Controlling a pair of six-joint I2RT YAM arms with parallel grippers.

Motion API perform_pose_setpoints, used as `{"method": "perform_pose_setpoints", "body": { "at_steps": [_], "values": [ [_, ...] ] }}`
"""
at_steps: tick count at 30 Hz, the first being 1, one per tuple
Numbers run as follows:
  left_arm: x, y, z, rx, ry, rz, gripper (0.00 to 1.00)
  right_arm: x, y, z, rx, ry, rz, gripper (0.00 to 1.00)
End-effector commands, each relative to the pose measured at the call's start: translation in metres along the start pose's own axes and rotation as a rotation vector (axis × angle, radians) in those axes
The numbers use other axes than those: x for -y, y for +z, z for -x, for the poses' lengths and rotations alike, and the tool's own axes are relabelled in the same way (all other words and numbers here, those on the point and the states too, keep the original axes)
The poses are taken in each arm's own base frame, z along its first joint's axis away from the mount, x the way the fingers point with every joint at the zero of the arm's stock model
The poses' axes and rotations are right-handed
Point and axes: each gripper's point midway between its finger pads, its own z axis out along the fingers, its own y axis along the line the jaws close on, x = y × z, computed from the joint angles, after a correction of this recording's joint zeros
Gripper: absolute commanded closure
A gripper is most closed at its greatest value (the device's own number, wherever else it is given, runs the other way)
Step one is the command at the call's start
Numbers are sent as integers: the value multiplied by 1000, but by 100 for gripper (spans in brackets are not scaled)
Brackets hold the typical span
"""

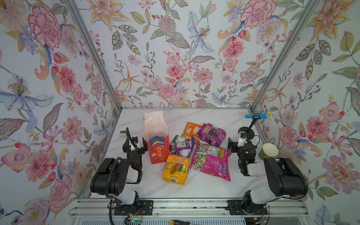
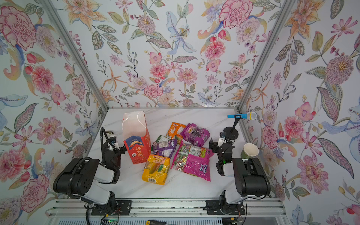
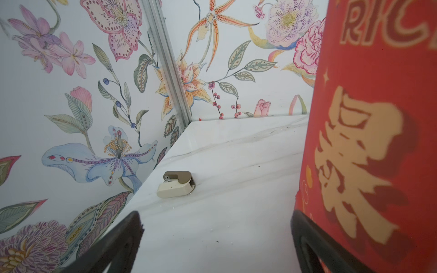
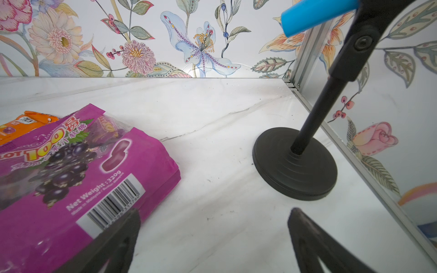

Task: Place the snacks into the paper bag
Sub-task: Pick up the paper bag from the middle-left of the table.

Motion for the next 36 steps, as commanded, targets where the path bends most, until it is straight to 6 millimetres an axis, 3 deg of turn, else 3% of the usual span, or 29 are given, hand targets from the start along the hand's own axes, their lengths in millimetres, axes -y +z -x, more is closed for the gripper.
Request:
{"method": "perform_pose_setpoints", "body": {
  "at_steps": [1, 12, 19, 21, 25, 28, 29, 31, 34, 36],
  "values": [
    [-10, -4, 14, 67, -30, 47, 1, -2, 1, 9, 37, -26, -1, 1],
    [-11, 8, 9, 19, -26, 68, 1, 2, 3, 8, 28, -11, -12, 1],
    [-28, -10, 16, 72, -73, 138, 1, 9, -5, 18, 56, 4, -62, 1],
    [-28, -17, 26, 115, -76, 117, 1, 19, -7, 29, 18, 17, -116, 1],
    [-52, -28, 40, 108, -118, 262, 1, 33, -14, 80, -44, 52, -215, 1],
    [-67, -28, 66, 99, -220, 316, 1, 34, -22, 112, 50, 289, -210, 1],
    [-67, -27, 88, 137, -262, 297, 1, 35, -24, 114, 63, 395, -191, 1],
    [-72, -35, 111, 212, -422, 278, 0, 35, -26, 117, 98, 529, -92, 1],
    [-81, -61, 122, 349, -604, 237, 1, 48, -30, 117, 177, 763, 81, 0],
    [-83, -66, 132, 372, -631, 212, 1, 42, -26, 122, 133, 744, 132, 5]
  ]
}}
